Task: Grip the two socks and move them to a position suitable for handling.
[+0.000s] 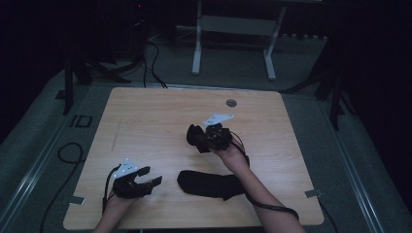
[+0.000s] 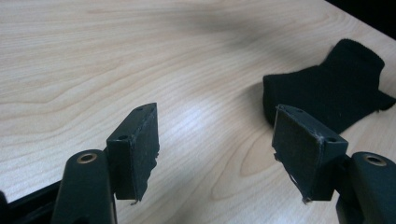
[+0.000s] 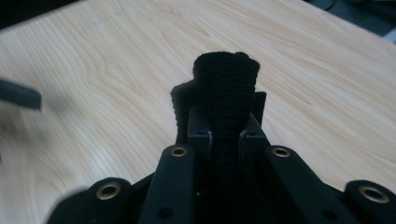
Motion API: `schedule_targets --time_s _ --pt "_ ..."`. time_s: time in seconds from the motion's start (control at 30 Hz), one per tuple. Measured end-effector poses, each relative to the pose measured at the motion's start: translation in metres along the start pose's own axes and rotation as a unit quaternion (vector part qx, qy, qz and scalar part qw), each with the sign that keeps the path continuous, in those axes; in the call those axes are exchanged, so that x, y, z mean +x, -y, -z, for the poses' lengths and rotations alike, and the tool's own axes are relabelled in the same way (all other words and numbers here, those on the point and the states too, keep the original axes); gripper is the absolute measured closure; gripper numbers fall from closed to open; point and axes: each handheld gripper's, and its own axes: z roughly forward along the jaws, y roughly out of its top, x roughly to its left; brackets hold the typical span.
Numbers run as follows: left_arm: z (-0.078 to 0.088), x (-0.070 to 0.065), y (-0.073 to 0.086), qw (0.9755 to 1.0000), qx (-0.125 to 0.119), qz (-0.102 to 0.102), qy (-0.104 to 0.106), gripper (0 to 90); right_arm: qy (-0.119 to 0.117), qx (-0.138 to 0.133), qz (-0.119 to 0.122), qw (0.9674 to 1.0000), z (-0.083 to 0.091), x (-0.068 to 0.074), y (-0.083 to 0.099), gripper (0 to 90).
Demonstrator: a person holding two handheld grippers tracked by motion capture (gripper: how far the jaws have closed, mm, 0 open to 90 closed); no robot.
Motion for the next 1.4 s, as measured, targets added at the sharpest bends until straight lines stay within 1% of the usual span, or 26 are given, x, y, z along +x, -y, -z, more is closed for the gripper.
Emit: schedule_targets --time_s 0.03,0.07,0.1,0.13,0.3,0.37,0.43,0.47,0.53,0.57,0.6,0.67,0.7,0.73,0.8,0.87,0.93,0.97,1.0,1.07,1.1,1.17,1.23,1.27,1.33,1.4 --pt "-0.001 -0.001 0.000 1.0000 0.002 -0.002 0.000 32.2 0.001 0.000 -0.003 1.0000 0.003 -0.002 0.004 80.1" --pt "-0.003 -0.002 0.000 1.0000 0.004 -0.003 0.001 32.2 -0.002 0.000 -0.013 0.9999 0.004 -0.005 0.008 80.1" --pt "-0.004 -0.003 -0.001 1.0000 0.005 -0.004 0.002 32.2 -0.002 0.003 -0.022 0.9998 0.004 -0.008 0.014 80.1" --pt "-0.005 -0.004 -0.001 1.0000 0.007 -0.005 0.002 32.2 0.002 0.009 -0.028 0.9996 0.002 -0.011 0.020 80.1" --pt "-0.009 -0.007 -0.001 0.9998 0.014 -0.014 0.003 32.2 0.005 0.051 -0.052 0.9973 -0.018 -0.023 0.051 80.0" --pt "-0.010 -0.006 0.000 0.9998 0.016 -0.011 0.003 32.2 0.010 0.064 -0.058 0.9962 -0.025 -0.026 0.062 80.0" --pt "-0.011 -0.006 0.000 0.9998 0.017 -0.008 0.004 32.2 0.016 0.079 -0.057 0.9951 -0.032 -0.030 0.071 79.7" --pt "-0.011 -0.005 0.000 0.9998 0.018 -0.007 0.005 32.2 0.018 0.084 -0.061 0.9944 -0.034 -0.031 0.074 79.5" --pt "-0.013 -0.005 0.000 0.9997 0.022 -0.005 0.007 32.2 0.015 0.078 -0.073 0.9942 -0.036 -0.036 0.079 78.8" --pt "-0.014 -0.005 0.000 0.9997 0.022 -0.003 0.007 32.2 0.014 0.077 -0.076 0.9941 -0.036 -0.037 0.079 78.2" --pt "-0.016 -0.005 0.000 0.9996 0.024 -0.001 0.010 32.2 0.015 0.077 -0.073 0.9943 -0.036 -0.037 0.079 76.9" --pt "-0.018 -0.006 -0.002 0.9995 0.025 0.011 0.014 32.2 0.020 0.078 -0.075 0.9940 -0.035 -0.037 0.079 67.9" --pt "-0.020 -0.007 -0.003 0.9994 0.023 0.014 0.020 32.2 0.015 0.079 -0.076 0.9938 -0.034 -0.038 0.077 59.3" --pt "-0.021 -0.007 -0.005 0.9995 0.024 0.010 0.019 32.3 0.009 0.080 -0.075 0.9939 -0.031 -0.040 0.075 54.7" --pt "-0.024 -0.010 -0.012 0.9995 0.023 -0.003 0.019 32.2 0.013 0.073 -0.069 0.9949 -0.024 -0.041 0.071 48.8" --pt "-0.028 -0.012 -0.022 0.9992 0.028 -0.012 0.027 32.2 0.022 0.061 -0.057 0.9962 -0.011 -0.042 0.065 43.8" --pt "-0.036 -0.017 -0.033 0.9990 0.029 -0.020 0.028 32.2 0.036 0.047 -0.049 0.9970 0.003 -0.045 0.059 39.5" --pt "-0.041 -0.020 -0.039 0.9987 0.034 -0.026 0.029 32.2 0.052 0.040 -0.046 0.9968 0.010 -0.047 0.057 39.3" --pt "-0.047 -0.022 -0.045 0.9983 0.037 -0.030 0.033 32.1 0.057 0.033 -0.049 0.9966 0.016 -0.050 0.055 39.3" --pt "-0.059 -0.027 -0.054 0.9977 0.042 -0.042 0.033 32.1 0.044 0.027 -0.058 0.9970 0.023 -0.054 0.055 40.8" --pt "-0.066 -0.029 -0.059 0.9972 0.047 -0.047 0.035 32.1 0.042 0.028 -0.059 0.9969 0.024 -0.054 0.055 42.6" --pt "-0.082 -0.032 -0.069 0.9964 0.053 -0.056 0.035 32.1 0.040 0.032 -0.064 0.9966 0.023 -0.055 0.058 45.6" --pt "-0.095 -0.032 -0.075 0.9964 0.057 -0.050 0.038 32.1 0.031 0.035 -0.071 0.9964 0.018 -0.055 0.062 47.5" --pt "-0.102 -0.032 -0.079 0.9962 0.059 -0.052 0.037 32.2 0.025 0.039 -0.073 0.9963 0.014 -0.055 0.064 49.1" --pt "-0.117 -0.033 -0.085 0.9948 0.072 -0.058 0.041 32.2 0.019 0.049 -0.070 0.9962 0.006 -0.053 0.067 50.3" --pt "-0.131 -0.033 -0.090 0.9933 0.088 -0.063 0.040 32.3 0.016 0.064 -0.068 0.9955 -0.003 -0.053 0.071 51.4"
